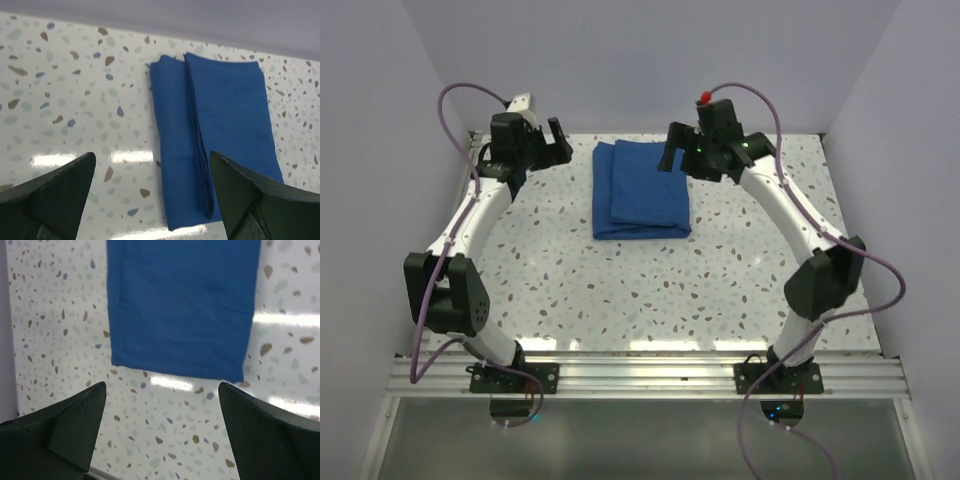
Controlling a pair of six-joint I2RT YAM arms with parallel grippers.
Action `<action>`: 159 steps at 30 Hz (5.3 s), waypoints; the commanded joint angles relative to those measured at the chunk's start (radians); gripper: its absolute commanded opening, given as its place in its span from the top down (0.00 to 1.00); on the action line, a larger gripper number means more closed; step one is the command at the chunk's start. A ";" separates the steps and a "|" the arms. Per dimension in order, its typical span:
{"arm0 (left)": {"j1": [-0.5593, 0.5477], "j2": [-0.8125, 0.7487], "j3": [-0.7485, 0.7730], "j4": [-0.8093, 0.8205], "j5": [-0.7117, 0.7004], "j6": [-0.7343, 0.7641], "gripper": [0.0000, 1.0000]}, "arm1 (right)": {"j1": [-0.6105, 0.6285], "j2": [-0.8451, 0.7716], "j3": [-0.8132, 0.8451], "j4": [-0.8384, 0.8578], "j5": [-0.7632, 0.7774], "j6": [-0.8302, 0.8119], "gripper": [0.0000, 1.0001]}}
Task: Open and lay out the surgical kit
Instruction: Open the surgical kit at the center of the board.
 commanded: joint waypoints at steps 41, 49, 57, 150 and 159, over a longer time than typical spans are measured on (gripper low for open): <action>-0.048 -0.334 -0.193 -0.359 -0.008 -0.065 0.00 | 0.317 0.770 0.835 -0.381 0.381 -0.265 1.00; -0.303 0.077 0.235 -0.454 -0.156 -0.028 0.00 | 0.058 0.348 0.540 -0.298 0.470 -0.240 1.00; -0.562 0.568 0.647 -0.532 -0.281 0.045 0.00 | -0.117 0.123 0.148 -0.318 0.669 -0.174 0.34; -0.038 -0.496 -0.487 -0.557 -0.242 -0.212 0.00 | -0.389 1.054 0.888 0.050 0.409 -0.107 0.96; -0.038 -0.516 -0.458 -0.561 -0.242 -0.200 0.00 | -0.385 0.884 0.805 0.066 0.357 -0.095 1.00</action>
